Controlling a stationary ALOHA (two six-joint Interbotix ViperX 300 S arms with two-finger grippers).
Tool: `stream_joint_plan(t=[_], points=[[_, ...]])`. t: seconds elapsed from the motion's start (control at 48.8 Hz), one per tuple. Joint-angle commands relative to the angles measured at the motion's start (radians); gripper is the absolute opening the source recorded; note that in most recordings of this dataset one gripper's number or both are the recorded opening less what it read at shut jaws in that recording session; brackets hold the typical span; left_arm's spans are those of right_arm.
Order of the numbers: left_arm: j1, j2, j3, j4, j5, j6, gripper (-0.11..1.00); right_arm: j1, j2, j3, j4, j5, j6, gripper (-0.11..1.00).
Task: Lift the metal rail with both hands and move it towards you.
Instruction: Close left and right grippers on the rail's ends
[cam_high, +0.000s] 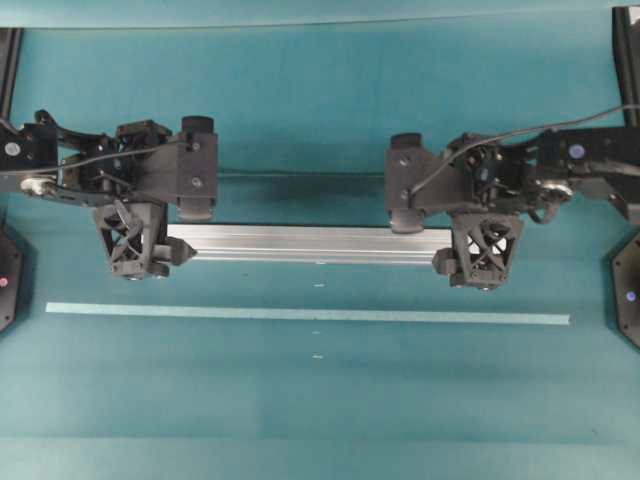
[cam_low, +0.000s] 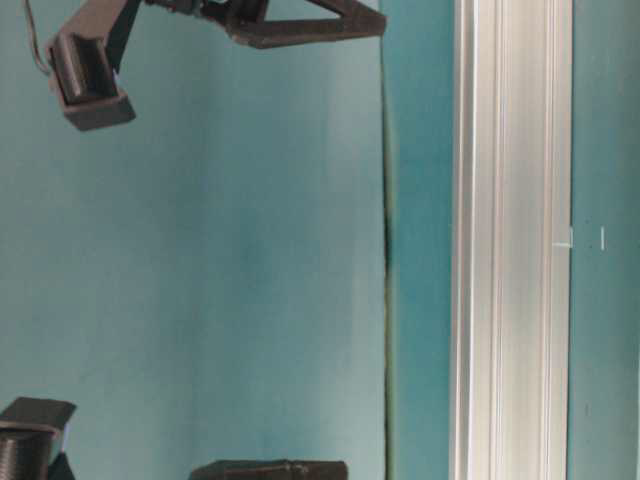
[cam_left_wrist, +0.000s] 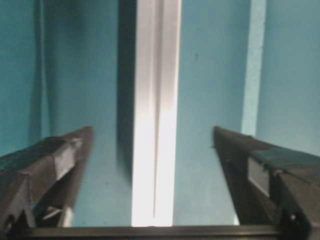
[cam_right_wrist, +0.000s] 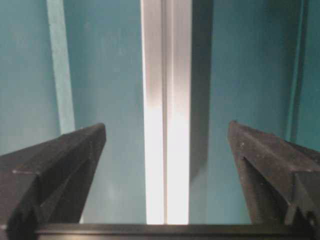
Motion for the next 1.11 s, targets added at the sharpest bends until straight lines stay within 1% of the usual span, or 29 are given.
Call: stream_joint_plan(t=[0.0, 0.123, 0.389, 0.635, 0.84, 1.086], points=[[0.002, 0.0, 0.002, 0.003, -0.02, -0.002, 0.98, 0.005, -0.006, 0.02, -0.003, -0.046, 0.0, 0.99], [0.003, 0.015, 0.008, 0.003, -0.052, -0.002, 0.98, 0.005, -0.003, 0.052, -0.003, -0.084, 0.0, 0.99], [0.003, 0.075, 0.021, 0.003, -0.083, -0.003, 0.98, -0.008, 0.02, 0.08, -0.003, -0.138, -0.002, 0.99], [0.003, 0.13, 0.054, 0.002, -0.172, 0.0, 0.98, -0.012, 0.04, 0.104, -0.003, -0.186, -0.002, 0.99], [0.003, 0.187, 0.063, 0.003, -0.204, 0.003, 0.98, -0.017, 0.071, 0.155, -0.003, -0.265, -0.003, 0.99], [0.018, 0.232, 0.067, 0.003, -0.256, 0.006, 0.98, -0.026, 0.094, 0.193, -0.003, -0.327, -0.006, 0.99]])
